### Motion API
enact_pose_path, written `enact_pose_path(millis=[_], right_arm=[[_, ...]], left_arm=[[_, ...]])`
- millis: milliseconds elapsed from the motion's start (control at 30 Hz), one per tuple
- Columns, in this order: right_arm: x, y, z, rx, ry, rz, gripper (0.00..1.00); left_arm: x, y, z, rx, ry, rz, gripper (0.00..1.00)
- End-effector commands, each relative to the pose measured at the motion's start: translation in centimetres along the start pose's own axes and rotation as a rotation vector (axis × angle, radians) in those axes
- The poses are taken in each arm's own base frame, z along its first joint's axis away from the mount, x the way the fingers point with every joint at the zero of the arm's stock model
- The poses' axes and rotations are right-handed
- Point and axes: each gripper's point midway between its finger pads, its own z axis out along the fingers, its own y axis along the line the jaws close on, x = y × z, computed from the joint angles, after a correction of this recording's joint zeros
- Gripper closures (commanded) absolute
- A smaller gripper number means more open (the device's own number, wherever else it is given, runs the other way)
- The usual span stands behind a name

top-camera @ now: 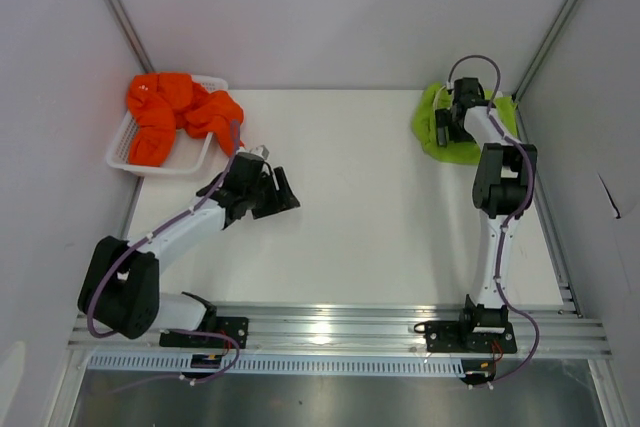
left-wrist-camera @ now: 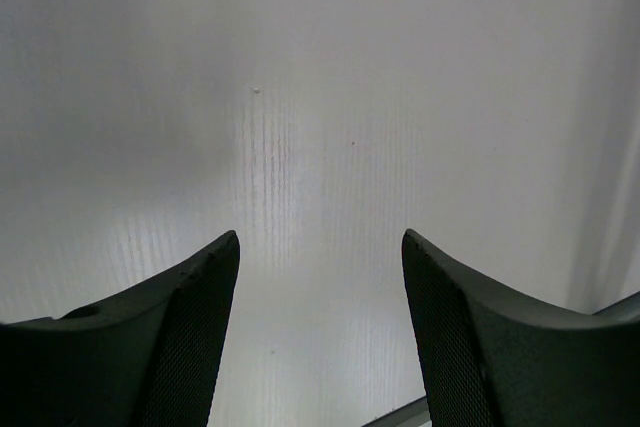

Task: Fold and stack the shorts
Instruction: Neatly place the folded shorts to the corner

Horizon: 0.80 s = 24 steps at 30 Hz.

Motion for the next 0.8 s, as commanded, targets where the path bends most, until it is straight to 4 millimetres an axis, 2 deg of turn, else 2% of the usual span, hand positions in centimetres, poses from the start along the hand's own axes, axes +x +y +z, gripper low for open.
enact_pose_path(millis=[0,33,67,133,200,267,300,333,367,467,500,533,567,600,667,700,733,767], right_arm=[[1.9,-1.9,2.8,0.024,0.124,-0.116,0.11],[2.8,-1.8,4.0,0.03,0.163,-0.13,0.11],[0.7,-2.4,3.8,0.047,0.12,-0.12,0.11],[0.5,-2.6,4.4,0.059,0.121,-0.129,0.11],[-0.5,-2.9,3.8,0.069,0.1,-0.11,0.11],[-2.7,-3.4,1.4,0.076,0.024,-0.063,0.11],[-2.1,-2.9,1.0,0.059,0.022,-0.057,0.11],[-3.7,-2.5,0.1,0.034,-0.051,-0.038,0.1],[-5.7,-2.9,-2.8,0.036,-0.123,-0.007,0.1],[-7.3,-1.8,-6.1,0.013,-0.207,0.036,0.08],[-8.5,-2.3,-8.6,0.018,-0.259,0.059,0.07],[-8.8,-0.5,-9.7,-0.005,-0.279,0.046,0.06],[-9.1,-0.3,-10.8,-0.005,-0.297,0.056,0.01],[-9.9,-0.3,-12.9,-0.009,-0.336,0.103,0.01],[-10.0,1.4,-14.6,-0.067,-0.352,0.132,0.01],[-11.2,1.8,-16.8,-0.104,-0.42,0.182,0.01],[-9.7,3.5,-16.3,-0.148,-0.403,0.205,0.01],[-9.5,5.1,-17.0,-0.238,-0.423,0.217,0.0]], left_arm=[[-1.2,-1.6,0.2,0.021,-0.011,0.006,0.32],[-0.9,-1.6,0.6,0.017,0.004,0.005,0.32],[-1.1,-2.0,0.6,0.019,-0.004,0.004,0.32],[-0.9,-2.4,0.8,0.019,0.0,0.007,0.32],[-1.0,-2.8,0.5,0.023,-0.01,0.008,0.32],[-1.2,-3.5,0.0,0.036,-0.023,0.018,0.32],[-1.2,-3.5,-0.3,0.028,-0.028,0.021,0.32],[-1.4,-3.6,-0.6,0.026,-0.037,0.024,0.32],[-2.0,-3.9,-1.4,0.035,-0.061,0.029,0.32],[-2.8,-3.4,-2.6,0.002,-0.103,0.038,0.31],[-3.8,-3.9,-3.5,0.01,-0.134,0.048,0.3],[-4.3,-3.0,-4.0,-0.041,-0.156,0.045,0.3],[-4.8,-2.8,-4.4,-0.053,-0.173,0.045,0.29],[-5.2,-2.5,-5.0,-0.065,-0.186,0.04,0.28],[-6.2,-1.2,-5.5,-0.095,-0.219,0.007,0.24],[-7.1,-0.1,-5.8,-0.111,-0.249,-0.021,0.23],[-7.5,0.5,-5.9,-0.122,-0.261,-0.039,0.2],[-7.8,1.4,-5.9,-0.139,-0.271,-0.058,0.19]])
